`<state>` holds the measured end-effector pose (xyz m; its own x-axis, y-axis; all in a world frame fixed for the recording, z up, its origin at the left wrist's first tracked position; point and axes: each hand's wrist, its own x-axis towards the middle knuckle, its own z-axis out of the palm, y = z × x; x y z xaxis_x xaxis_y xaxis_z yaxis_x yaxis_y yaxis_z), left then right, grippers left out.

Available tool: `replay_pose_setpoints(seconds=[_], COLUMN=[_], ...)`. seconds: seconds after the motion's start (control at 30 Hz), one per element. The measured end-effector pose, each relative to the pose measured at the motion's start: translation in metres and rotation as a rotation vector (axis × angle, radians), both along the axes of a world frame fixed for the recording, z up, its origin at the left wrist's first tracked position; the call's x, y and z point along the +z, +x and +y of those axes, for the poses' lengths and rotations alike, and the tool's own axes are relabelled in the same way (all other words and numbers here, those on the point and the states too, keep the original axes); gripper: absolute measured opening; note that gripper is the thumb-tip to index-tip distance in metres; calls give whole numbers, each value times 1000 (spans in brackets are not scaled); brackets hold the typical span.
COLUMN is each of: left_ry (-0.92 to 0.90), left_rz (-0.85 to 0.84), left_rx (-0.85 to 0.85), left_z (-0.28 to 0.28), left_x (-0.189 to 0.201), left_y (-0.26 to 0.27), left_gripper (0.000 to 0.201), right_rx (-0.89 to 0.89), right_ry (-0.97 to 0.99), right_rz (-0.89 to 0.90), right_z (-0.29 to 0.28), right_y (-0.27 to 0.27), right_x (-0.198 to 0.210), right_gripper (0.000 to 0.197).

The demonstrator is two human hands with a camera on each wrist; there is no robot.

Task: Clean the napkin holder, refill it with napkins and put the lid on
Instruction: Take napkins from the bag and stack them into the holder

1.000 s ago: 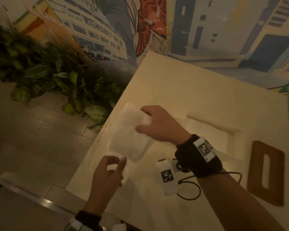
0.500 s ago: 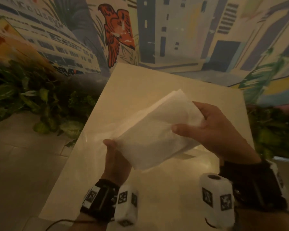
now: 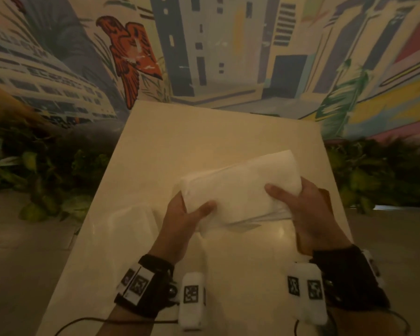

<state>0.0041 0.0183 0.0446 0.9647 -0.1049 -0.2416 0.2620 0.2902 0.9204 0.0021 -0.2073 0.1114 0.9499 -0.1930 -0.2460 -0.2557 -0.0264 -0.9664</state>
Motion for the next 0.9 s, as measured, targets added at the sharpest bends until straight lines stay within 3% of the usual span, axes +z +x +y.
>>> replay_pose_setpoints(seconds=[0.1, 0.2, 0.3, 0.5, 0.67, 0.8, 0.9], left_ry=[53, 136, 217, 438, 729, 880, 1024], left_rz=[87, 120, 157, 244, 252, 179, 62], left_rx=[23, -11, -86, -123, -261, -351, -234], left_z=[-10, -15, -20, -31, -35, -37, -32], left_x=[-5, -8, -13, -31, -39, -36, -32], left_y=[24, 53, 75, 96, 98, 96, 91], left_gripper=[40, 33, 31, 28, 39, 57, 58], right_rx=[-33, -37, -130, -26, 127, 217, 225], right_ry=[113, 259, 265, -117, -554, -750, -1004], right_rz=[112, 242, 320, 281, 328, 353, 270], right_z=[-5, -15, -26, -31, -32, -23, -18], right_y=[8, 23, 38, 55, 65, 64, 54], right_x=[-12, -31, -51, -84, -108, -106, -99], right_gripper=[29, 36, 29, 15, 38, 64, 63])
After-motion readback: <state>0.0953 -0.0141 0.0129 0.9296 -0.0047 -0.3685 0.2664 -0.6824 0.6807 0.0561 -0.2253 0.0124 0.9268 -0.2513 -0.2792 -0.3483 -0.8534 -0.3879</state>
